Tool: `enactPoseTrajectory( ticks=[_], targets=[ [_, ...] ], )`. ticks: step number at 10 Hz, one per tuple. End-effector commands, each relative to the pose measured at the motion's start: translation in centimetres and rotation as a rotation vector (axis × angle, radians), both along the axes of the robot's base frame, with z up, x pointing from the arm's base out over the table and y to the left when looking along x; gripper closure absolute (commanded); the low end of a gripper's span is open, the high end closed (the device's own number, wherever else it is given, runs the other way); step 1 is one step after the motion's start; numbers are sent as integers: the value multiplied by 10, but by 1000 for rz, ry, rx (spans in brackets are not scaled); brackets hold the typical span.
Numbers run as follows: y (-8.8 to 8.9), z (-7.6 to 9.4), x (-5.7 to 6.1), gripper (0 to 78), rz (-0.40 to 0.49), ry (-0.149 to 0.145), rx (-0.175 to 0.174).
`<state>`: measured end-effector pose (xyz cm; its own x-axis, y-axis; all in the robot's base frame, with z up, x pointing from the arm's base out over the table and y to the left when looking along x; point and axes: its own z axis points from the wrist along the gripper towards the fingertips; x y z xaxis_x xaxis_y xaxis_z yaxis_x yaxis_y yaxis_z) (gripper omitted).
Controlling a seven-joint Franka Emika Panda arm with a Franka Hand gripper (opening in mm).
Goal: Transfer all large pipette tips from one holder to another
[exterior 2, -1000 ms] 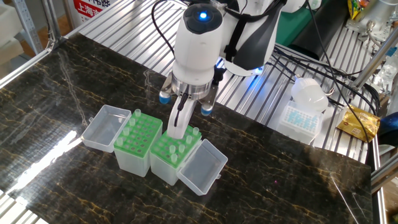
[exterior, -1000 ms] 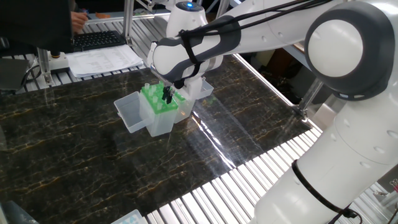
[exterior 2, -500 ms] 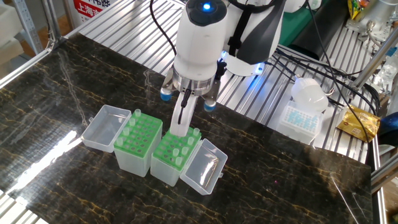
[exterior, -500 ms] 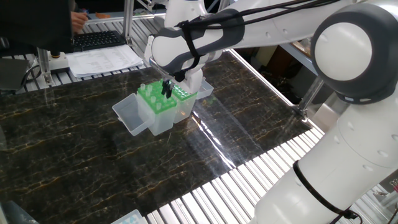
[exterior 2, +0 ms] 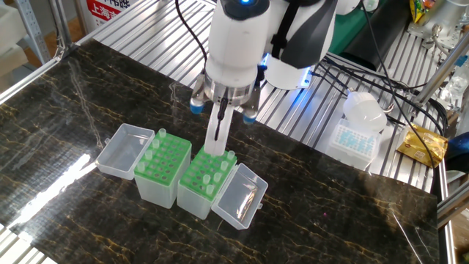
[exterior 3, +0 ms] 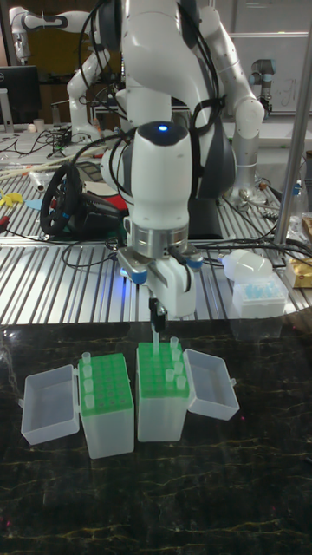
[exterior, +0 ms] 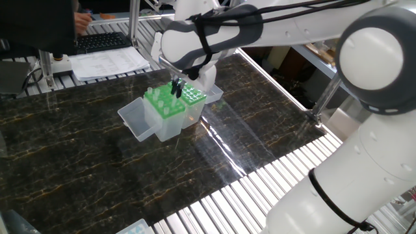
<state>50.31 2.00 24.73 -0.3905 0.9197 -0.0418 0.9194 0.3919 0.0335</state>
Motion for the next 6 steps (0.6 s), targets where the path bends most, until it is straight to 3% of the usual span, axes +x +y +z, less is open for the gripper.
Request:
enactPoseTrajectory(
  ticks=[1,6],
  targets=[
    [-5,19,-5,764,52,-4,3],
    [-9,37,-10,764,118,-1,0]
  ],
)
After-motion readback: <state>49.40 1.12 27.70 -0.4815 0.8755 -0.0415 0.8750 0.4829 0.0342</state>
